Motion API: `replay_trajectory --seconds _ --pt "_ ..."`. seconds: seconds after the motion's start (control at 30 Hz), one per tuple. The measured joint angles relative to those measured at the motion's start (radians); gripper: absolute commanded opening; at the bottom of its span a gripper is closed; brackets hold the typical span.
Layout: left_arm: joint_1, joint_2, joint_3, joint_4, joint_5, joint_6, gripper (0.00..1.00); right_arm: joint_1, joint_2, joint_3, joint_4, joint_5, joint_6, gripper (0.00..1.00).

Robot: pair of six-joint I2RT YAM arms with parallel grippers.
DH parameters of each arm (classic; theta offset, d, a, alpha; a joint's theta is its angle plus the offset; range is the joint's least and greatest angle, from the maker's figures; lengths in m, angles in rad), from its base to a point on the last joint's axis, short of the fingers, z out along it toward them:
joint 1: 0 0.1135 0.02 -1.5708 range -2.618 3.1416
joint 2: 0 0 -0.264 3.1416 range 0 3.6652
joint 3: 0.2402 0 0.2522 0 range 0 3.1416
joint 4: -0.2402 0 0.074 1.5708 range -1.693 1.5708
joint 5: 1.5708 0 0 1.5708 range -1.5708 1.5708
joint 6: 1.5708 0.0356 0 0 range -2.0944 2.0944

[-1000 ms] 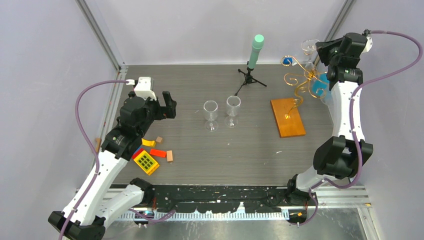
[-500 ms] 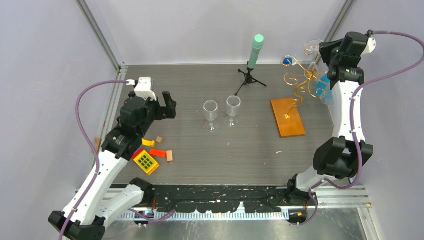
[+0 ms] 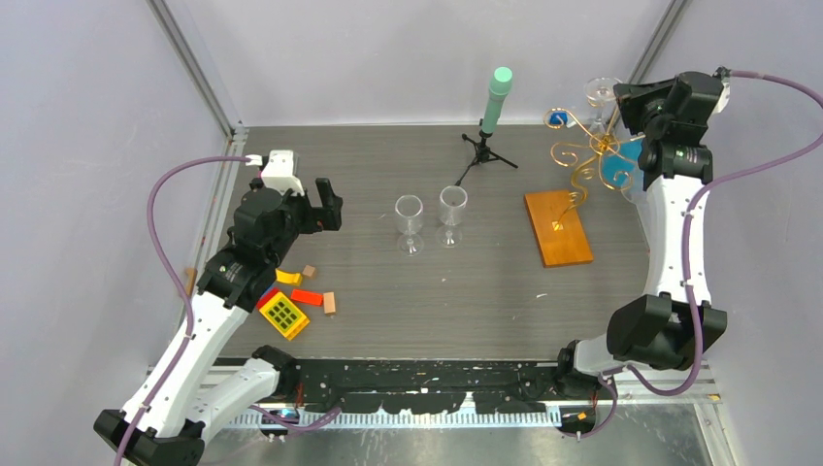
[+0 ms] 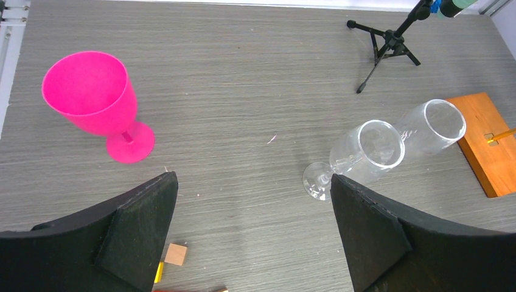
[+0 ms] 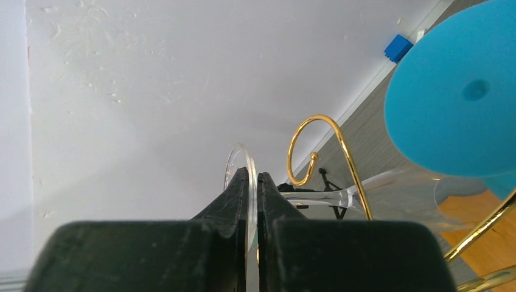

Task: Take the wine glass off the wine glass rack

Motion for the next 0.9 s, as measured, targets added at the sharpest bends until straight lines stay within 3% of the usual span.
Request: replay_trajectory --seconds 0.33,0.9 --pt "0.0 0.0 0.0 0.0 0.0 0.0 1.0 0.0 0.0 -0.024 0.078 -0.106 0.059 0.0" --pt "0.0 0.0 0.0 0.0 0.021 0.0 1.0 0.003 0.113 -0.028 0.51 -0.374 0.237 0.0"
